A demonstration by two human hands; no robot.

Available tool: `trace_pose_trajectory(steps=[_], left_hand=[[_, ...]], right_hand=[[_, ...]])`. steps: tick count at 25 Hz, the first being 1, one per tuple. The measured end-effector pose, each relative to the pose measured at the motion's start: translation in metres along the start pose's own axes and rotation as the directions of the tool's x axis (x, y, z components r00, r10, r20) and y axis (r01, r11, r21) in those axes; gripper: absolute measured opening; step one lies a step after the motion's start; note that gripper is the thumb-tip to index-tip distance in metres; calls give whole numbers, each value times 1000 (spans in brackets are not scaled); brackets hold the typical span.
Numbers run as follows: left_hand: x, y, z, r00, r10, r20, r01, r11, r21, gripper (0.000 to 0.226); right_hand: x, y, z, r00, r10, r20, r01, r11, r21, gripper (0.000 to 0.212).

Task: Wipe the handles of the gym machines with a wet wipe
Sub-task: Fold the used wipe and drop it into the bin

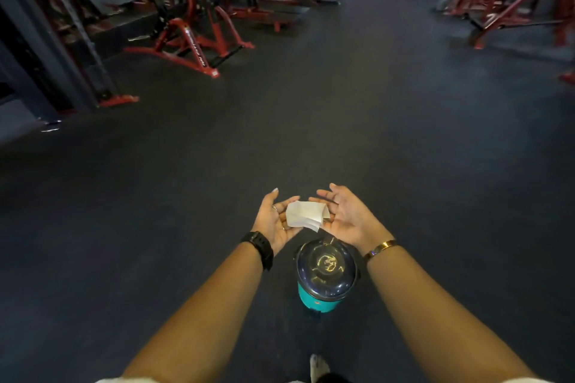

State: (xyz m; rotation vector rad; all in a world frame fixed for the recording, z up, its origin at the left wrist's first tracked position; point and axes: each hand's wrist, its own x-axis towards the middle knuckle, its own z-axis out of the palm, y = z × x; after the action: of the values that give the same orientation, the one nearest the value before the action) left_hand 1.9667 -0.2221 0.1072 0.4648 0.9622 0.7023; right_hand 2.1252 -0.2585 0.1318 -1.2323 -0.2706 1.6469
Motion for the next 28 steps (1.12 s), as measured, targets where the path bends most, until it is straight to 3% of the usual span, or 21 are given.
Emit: trace_pose_trajectory(steps=[28], left_hand=[[84, 57, 59, 990, -27, 139, 23, 999, 31, 54]], right_hand=[[65, -66, -16, 987, -84, -139, 114, 969, 219, 36]])
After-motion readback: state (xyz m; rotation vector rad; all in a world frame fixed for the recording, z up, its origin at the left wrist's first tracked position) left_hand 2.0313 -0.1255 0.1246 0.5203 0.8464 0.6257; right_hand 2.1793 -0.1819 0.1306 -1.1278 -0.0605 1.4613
